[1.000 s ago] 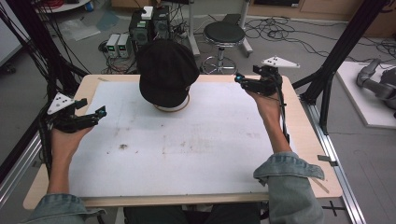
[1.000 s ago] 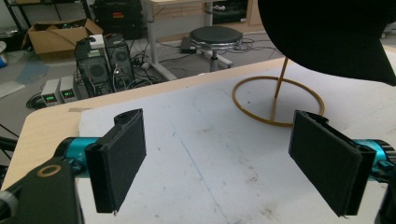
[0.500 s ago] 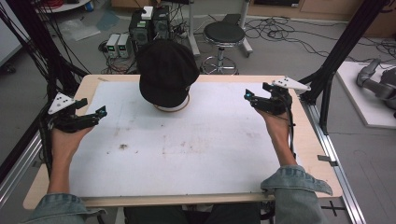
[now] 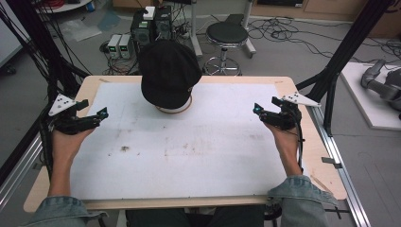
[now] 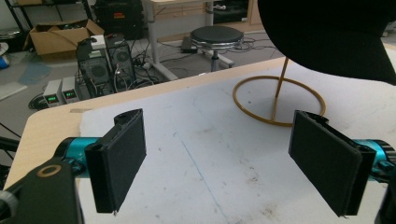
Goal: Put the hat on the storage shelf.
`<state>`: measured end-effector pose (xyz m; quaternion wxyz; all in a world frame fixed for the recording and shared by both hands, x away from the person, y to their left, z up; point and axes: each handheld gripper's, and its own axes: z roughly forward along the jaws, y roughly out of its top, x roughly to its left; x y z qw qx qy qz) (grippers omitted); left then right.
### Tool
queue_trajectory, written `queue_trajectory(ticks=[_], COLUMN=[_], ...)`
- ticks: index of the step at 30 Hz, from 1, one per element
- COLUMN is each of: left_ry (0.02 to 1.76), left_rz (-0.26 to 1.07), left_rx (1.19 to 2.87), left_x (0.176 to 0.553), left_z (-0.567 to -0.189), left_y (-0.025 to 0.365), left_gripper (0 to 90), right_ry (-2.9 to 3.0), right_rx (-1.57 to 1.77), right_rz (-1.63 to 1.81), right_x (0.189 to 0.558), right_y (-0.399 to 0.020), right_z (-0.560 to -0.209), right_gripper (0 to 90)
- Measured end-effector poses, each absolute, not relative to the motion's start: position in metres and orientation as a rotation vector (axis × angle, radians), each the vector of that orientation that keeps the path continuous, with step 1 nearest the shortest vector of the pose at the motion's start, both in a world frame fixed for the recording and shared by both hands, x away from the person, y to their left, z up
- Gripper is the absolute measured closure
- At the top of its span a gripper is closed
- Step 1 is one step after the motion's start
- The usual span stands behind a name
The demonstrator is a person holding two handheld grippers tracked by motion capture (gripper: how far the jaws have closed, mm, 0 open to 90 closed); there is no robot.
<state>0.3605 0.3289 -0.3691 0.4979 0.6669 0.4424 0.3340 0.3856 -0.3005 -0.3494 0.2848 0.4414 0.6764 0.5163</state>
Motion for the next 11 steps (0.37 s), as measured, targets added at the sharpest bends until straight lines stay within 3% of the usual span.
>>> queue_trajectory(ticks=[11], left_ry=[1.071], left_rz=[0.809], left_rx=[1.616], left_x=[0.3604], left_z=[-0.3689], left_y=[0.3288], left_gripper=[19.2], right_ry=[1.801], right_rx=[1.178], right_rz=[1.395], right_x=[0.3833], right_y=[-0.3010], right_z=[-0.3476], right_gripper=[19.1])
